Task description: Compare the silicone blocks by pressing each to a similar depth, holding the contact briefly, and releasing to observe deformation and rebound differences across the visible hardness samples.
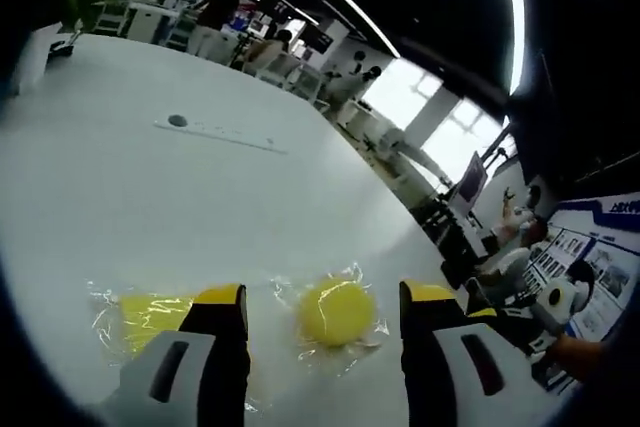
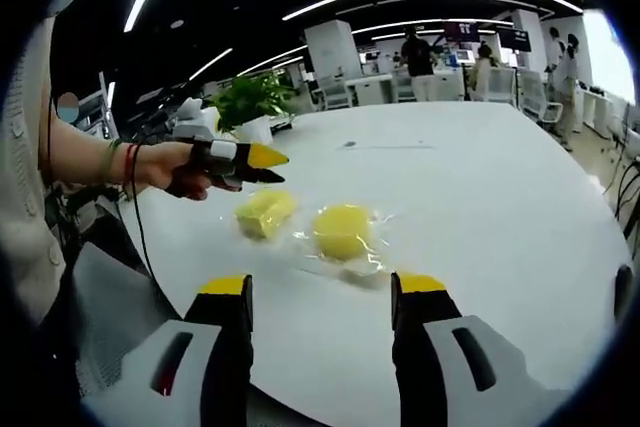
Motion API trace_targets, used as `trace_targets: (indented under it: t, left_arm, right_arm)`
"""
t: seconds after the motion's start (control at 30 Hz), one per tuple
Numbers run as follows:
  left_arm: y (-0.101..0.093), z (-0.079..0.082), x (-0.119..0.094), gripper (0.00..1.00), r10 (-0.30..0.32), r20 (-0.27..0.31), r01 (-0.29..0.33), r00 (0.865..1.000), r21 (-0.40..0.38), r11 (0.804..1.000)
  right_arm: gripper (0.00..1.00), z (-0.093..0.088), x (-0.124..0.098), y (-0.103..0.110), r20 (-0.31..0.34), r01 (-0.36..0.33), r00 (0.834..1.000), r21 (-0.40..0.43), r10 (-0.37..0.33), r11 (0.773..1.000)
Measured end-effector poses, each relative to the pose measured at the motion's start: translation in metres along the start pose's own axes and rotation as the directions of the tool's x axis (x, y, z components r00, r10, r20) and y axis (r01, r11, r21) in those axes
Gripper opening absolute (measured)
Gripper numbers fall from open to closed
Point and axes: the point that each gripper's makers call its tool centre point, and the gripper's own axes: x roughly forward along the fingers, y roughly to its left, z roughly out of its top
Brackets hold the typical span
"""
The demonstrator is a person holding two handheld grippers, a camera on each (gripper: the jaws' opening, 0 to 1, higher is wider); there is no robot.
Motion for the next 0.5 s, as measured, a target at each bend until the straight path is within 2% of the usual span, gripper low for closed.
trace_targets:
  t: [0.27,0.4,0.47,0.5]
  left_arm:
    - [0.011,-0.008,0.018,0.60,0.036,-0.024,-0.037,0.999,-0.041,0.998]
    - [0.021,-0.015,0.028,0.58,0.081,-0.068,-0.086,0.994,-0.076,0.993]
    - [0.028,-0.017,0.031,0.55,0.123,-0.074,-0.131,0.990,-0.132,0.983]
    - [0.027,-0.015,0.035,0.53,0.113,-0.059,-0.121,0.992,-0.162,0.979]
  right_arm:
    - [0.50,-0.009,-0.001,-0.013,-0.019,0.011,1.000,0.007,-0.011,1.000]
    - [0.50,-0.009,-0.003,-0.021,-0.013,0.027,1.000,0.010,-0.027,1.000]
    - [0.49,-0.010,-0.004,-0.024,-0.012,0.030,0.999,0.015,-0.029,0.999]
    - [0.49,-0.011,-0.004,-0.025,-0.012,0.031,0.999,0.019,-0.031,0.999]
